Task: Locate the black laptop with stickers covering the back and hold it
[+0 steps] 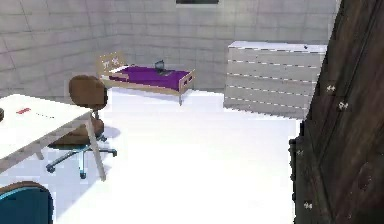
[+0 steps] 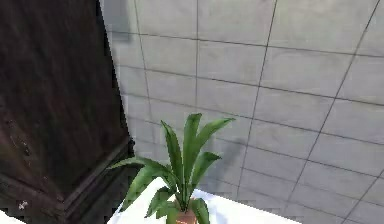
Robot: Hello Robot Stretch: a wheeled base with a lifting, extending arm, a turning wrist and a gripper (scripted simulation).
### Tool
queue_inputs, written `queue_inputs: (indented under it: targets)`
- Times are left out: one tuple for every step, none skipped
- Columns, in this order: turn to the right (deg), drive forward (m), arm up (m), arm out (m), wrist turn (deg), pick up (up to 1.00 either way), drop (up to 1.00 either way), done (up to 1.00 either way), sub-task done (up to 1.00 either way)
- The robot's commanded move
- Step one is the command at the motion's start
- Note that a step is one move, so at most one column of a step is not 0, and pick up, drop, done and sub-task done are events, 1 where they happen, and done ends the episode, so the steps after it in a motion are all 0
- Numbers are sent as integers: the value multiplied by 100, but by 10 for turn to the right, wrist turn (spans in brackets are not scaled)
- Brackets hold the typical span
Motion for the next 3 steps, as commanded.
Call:
queue_inputs:
  targets:
    - [0,100,0,0,0,0,0,0,0]
    - [0,100,0,0,0,0,0,0,0]
    - [30,0,0,0,0,0,0,0,0]
